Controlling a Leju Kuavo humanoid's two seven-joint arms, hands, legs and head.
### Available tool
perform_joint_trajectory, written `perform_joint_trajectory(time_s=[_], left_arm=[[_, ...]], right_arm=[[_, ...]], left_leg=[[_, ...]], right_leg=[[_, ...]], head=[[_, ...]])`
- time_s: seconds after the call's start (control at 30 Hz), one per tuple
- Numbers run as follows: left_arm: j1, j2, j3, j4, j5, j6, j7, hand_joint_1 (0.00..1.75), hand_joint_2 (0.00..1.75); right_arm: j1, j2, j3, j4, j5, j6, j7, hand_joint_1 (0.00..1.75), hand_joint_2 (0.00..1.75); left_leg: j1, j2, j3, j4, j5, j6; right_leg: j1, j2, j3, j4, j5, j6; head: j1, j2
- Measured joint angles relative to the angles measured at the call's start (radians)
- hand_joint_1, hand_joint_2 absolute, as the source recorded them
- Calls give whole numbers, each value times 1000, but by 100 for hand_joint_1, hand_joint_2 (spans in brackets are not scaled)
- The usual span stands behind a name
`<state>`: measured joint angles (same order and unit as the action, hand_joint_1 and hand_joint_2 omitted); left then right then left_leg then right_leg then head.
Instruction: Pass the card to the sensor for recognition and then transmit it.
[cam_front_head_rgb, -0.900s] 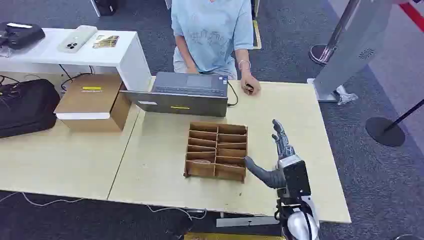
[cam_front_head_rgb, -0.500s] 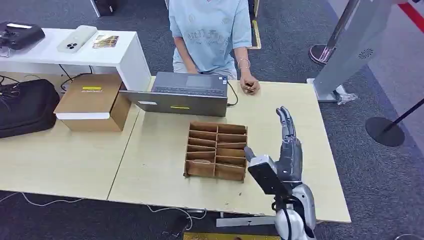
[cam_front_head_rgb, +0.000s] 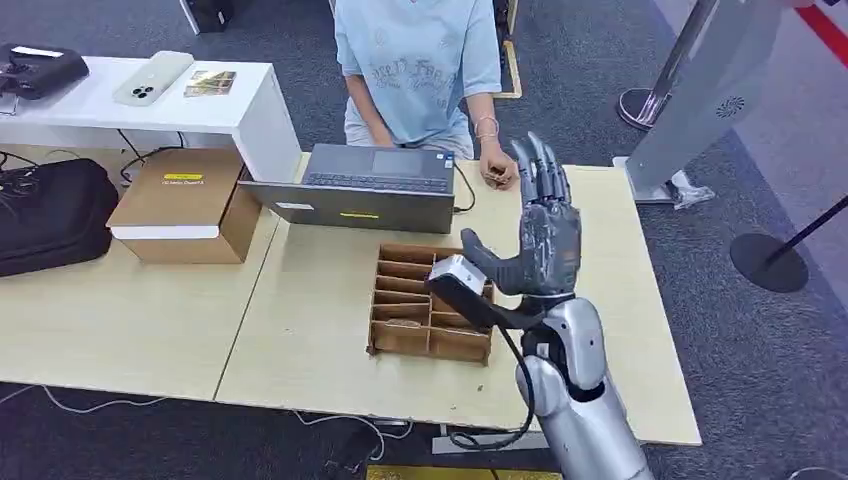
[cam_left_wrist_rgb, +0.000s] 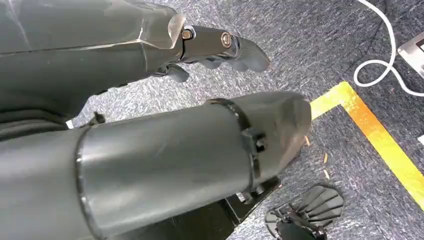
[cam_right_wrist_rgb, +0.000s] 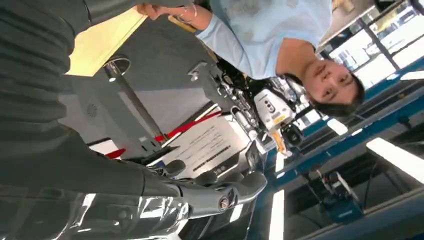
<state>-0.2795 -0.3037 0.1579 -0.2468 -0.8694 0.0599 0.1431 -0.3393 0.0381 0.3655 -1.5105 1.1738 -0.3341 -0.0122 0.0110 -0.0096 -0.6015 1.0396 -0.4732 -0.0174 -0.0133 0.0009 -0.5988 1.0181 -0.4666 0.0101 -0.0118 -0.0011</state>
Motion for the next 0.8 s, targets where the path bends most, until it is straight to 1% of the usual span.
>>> perform_joint_trajectory(time_s=[0.1, 0.2, 0.27, 0.33, 0.37, 0.43, 0.57, 0.8], left_arm=[[-1, 0, -6, 0, 8, 6, 0, 0, 0], [-2, 0, -11, 0, 19, 14, 0, 0, 0], [-2, 0, -15, 0, 33, 28, 0, 0, 0], [-3, 0, -20, 0, 45, 38, 0, 0, 0], [-3, 0, -21, 0, 53, 42, 4, 0, 0], [-4, 2, -21, 0, 75, 38, 30, 0, 0], [-5, 6, -21, 1, 79, 22, 35, 0, 0], [-6, 3, -27, 1, 70, 34, 40, 0, 0]], right_arm=[[-102, -8, 26, 89, -10, 28, 22, 0, 175], [-182, -10, 49, 169, -6, 38, 40, 0, 175], [-272, -10, 74, 259, 13, 46, 60, 0, 175], [-356, -7, 93, 349, 22, 49, 72, 0, 175], [-393, -3, 101, 386, 24, 50, 72, 0, 175], [-470, 13, 120, 471, 24, 57, 67, 0, 175], [-593, 52, 148, 628, 24, 91, 95, 0, 175], [-723, 83, 156, 856, 19, 114, 117, 0, 175]], left_leg=[[0, 0, 0, 0, 1, 0], [0, 0, 0, 0, 1, -1], [0, 2, 0, 0, 1, -1], [0, 2, 0, 0, 1, -1], [0, 2, 0, 0, 1, 0], [0, 2, 0, 0, 1, 0], [0, 1, 0, 0, 2, 0], [0, 1, 0, 0, 2, 0]], right_leg=[[0, 0, 0, 0, 0, 0], [0, -1, 0, 1, 0, 0], [0, 1, -1, 1, 2, -2], [0, 1, -1, 1, 2, -2], [0, 0, 0, 2, 2, -2], [0, 1, -1, 2, 2, -2], [0, 0, -1, 2, 2, -2], [0, 0, -1, 1, 2, -2]], head=[[0, 0], [0, 0], [0, 0], [0, 0], [0, 0], [0, 0], [0, 0], [0, 0]])
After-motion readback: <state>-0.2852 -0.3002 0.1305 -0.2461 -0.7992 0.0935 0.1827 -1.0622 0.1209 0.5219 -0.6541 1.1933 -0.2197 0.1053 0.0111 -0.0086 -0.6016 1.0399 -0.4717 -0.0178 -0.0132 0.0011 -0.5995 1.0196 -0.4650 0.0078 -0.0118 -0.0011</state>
